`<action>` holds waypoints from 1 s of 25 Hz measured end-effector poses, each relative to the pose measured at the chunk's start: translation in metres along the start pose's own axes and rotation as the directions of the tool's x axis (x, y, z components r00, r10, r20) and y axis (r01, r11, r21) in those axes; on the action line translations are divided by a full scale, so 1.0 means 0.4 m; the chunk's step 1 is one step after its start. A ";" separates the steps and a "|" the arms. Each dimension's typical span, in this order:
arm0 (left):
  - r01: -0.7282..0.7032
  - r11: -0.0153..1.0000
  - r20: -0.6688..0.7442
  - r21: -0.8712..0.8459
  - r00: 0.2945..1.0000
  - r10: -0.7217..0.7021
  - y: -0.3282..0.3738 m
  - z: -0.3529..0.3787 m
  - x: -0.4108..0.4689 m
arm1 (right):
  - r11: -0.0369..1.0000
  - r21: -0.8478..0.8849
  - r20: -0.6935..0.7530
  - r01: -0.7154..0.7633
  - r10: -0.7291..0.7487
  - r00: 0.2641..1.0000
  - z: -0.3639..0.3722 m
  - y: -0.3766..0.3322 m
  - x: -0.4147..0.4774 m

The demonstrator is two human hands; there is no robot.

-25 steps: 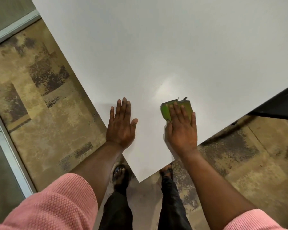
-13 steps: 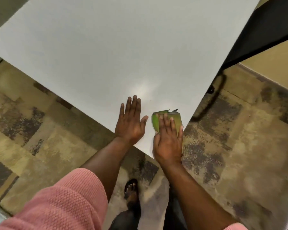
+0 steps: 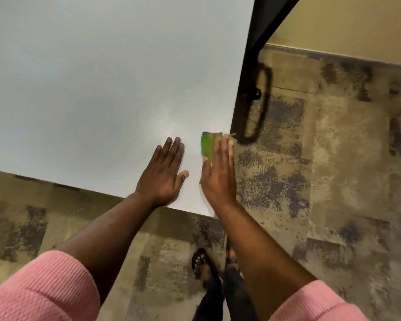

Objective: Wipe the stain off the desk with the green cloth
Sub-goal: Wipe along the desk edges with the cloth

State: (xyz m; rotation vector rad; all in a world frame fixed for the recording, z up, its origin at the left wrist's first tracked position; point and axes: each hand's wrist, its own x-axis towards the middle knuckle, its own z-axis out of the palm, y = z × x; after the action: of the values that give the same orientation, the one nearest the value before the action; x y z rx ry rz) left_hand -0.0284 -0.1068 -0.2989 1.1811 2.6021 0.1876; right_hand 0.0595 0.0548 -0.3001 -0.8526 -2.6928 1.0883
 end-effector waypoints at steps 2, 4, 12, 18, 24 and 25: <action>-0.005 1.000 -0.014 0.000 1.000 0.005 0.001 0.000 0.002 | 0.999 0.004 -0.015 -0.036 0.036 0.999 -0.020 -0.005 0.117; 0.002 1.000 -0.021 -0.008 1.000 -0.002 -0.004 -0.002 0.006 | 1.000 -0.018 -0.043 -0.009 0.008 0.999 -0.021 0.000 0.142; 0.001 1.000 -0.028 0.001 1.000 -0.001 -0.004 0.000 0.010 | 0.999 0.036 -0.124 -0.026 0.030 0.992 0.041 0.009 -0.188; 0.002 1.000 -0.010 -0.002 1.000 -0.002 -0.002 -0.002 0.008 | 0.995 -0.035 -0.050 -0.091 0.089 0.995 0.004 -0.011 0.024; 0.001 1.000 -0.023 0.021 1.000 -0.001 0.000 0.007 0.006 | 0.996 -0.078 -0.038 -0.047 0.045 0.998 0.009 0.009 -0.066; 0.001 1.000 -0.024 0.018 1.000 -0.001 -0.002 0.007 0.006 | 0.995 -0.082 -0.021 -0.049 0.047 0.999 0.013 0.008 -0.116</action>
State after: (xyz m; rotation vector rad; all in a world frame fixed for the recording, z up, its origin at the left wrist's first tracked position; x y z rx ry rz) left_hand -0.0296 -0.1055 -0.3022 1.1906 2.6307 0.1800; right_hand 0.0981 0.0283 -0.3014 -0.9410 -2.7322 0.9790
